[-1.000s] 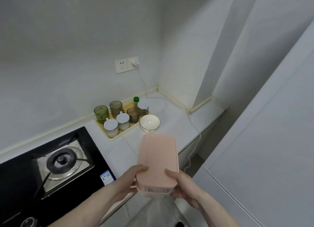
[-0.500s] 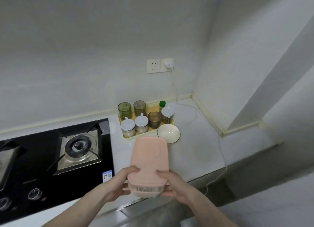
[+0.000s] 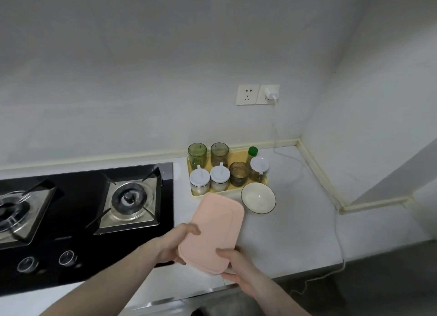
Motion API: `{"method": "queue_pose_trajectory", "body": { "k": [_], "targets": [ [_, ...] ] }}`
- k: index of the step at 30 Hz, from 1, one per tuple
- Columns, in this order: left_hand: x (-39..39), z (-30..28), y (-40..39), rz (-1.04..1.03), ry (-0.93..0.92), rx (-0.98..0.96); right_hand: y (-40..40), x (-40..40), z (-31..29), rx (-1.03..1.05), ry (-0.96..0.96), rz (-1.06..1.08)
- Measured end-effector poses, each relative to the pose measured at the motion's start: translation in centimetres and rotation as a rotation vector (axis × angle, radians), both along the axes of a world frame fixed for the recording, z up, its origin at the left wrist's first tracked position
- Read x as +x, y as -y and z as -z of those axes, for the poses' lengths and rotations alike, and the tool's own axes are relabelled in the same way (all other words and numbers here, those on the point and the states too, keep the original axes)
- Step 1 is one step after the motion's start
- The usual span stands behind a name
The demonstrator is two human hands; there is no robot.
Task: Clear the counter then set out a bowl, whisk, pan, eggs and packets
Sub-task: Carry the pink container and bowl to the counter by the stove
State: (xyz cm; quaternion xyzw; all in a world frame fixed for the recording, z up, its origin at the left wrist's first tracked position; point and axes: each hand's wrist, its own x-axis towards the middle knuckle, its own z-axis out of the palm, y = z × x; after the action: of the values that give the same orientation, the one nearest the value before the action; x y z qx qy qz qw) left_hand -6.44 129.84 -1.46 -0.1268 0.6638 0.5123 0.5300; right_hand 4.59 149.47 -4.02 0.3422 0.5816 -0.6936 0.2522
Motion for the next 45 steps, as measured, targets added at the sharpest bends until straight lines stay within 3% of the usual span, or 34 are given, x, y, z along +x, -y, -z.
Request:
{"method": "queue_pose_trajectory", "body": {
  "k": [4,10,14,18,22,34,45],
  "targets": [
    [-3.0,1.0,0.9,-0.026,-0.078,-0.02,0.7,-2.0,0.6,-0.045,0.017,0.121],
    [-2.2,0.9,1.4,-0.471,-0.168,0.107,2.5,-4.6,-0.2,-0.028,0.061,0.239],
    [2.0,2.7,0.7,-0.624,-0.115,0.052,0.6,-6.5,-1.8,0.525,-0.147,0.288],
    [3.3,3.0,0.0,-0.571,0.004,0.058,-3.3,-9.5,-3.5,0.865,-0.189,-0.158],
    [1.8,2.9,0.2,-0.527,-0.032,0.032,-4.4,-11.9,-3.7,0.716,-0.049,-0.32],
    [-4.9,2.1,0.4,-0.471,-0.221,-0.045,-2.3,-11.0,-3.5,0.722,-0.015,-0.18],
    [-8.8,1.3,-1.2,-0.403,-0.271,-0.135,-1.4,-11.3,-2.8,0.734,-0.007,-0.053]
  ]
}}
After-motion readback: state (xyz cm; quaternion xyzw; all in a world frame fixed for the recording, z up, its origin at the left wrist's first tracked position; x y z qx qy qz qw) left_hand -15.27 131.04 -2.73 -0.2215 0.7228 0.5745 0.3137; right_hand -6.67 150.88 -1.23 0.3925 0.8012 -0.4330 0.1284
